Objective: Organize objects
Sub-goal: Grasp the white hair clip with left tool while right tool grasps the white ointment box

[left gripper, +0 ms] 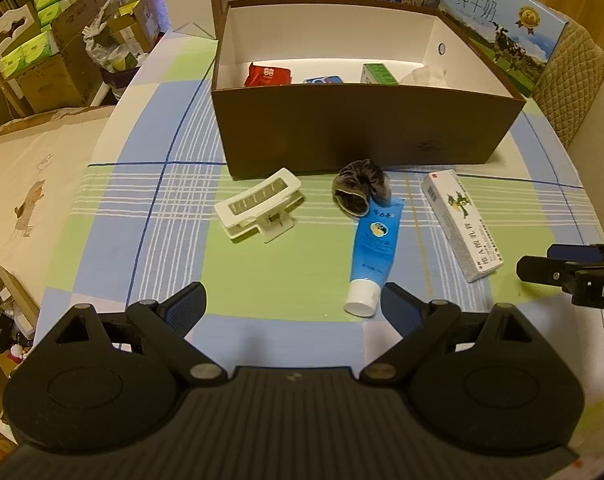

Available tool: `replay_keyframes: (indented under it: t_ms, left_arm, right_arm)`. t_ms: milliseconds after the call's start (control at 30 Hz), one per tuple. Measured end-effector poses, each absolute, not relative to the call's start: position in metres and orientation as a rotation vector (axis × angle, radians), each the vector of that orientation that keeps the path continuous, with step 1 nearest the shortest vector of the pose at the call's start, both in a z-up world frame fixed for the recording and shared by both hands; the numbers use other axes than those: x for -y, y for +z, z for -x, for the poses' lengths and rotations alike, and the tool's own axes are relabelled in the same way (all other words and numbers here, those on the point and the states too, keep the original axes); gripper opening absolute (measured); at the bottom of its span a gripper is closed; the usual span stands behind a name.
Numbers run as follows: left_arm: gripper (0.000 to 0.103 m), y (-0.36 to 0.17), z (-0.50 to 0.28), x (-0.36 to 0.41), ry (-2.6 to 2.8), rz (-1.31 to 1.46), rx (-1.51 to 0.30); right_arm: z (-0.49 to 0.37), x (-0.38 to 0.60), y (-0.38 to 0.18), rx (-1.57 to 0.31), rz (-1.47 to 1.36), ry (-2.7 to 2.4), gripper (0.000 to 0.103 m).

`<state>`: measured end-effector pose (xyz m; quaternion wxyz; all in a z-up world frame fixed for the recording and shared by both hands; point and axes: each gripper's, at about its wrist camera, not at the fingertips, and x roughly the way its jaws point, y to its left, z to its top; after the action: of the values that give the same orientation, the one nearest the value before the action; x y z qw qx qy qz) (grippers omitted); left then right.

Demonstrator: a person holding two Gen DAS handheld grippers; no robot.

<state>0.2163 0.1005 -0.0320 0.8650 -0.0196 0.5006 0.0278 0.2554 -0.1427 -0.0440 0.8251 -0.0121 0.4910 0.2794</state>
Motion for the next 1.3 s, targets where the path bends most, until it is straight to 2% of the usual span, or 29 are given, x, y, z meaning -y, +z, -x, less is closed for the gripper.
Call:
replay_keyframes:
  t_ms: [1133, 1167, 1267, 1300]
  left_arm:
    - [0.092, -0.065, -0.263, -0.136, 0.043, -0.006, -1.048]
    - [0.092, -0.067, -0.265, -0.137, 0.034, -0.021, -1.036]
    - [0.092, -0.076, -0.273, -0.140, 0.002, -0.081, -1.019]
    - [0.092, -0.079, -0.276, -0.142, -0.007, -0.100, -1.017]
  right_arm:
    - [-0.310, 0.096, -0.109, -1.059, 0.172, 0.537, 0.054]
    - [-0.311, 0.096, -0.111, -1.061, 0.174, 0.537, 0.053]
    - [-0.311, 0.096, -0.114, -1.065, 0.174, 0.552, 0.038]
    - [-0.310, 0.097, -0.115, -1.063, 0.174, 0.551, 0.037]
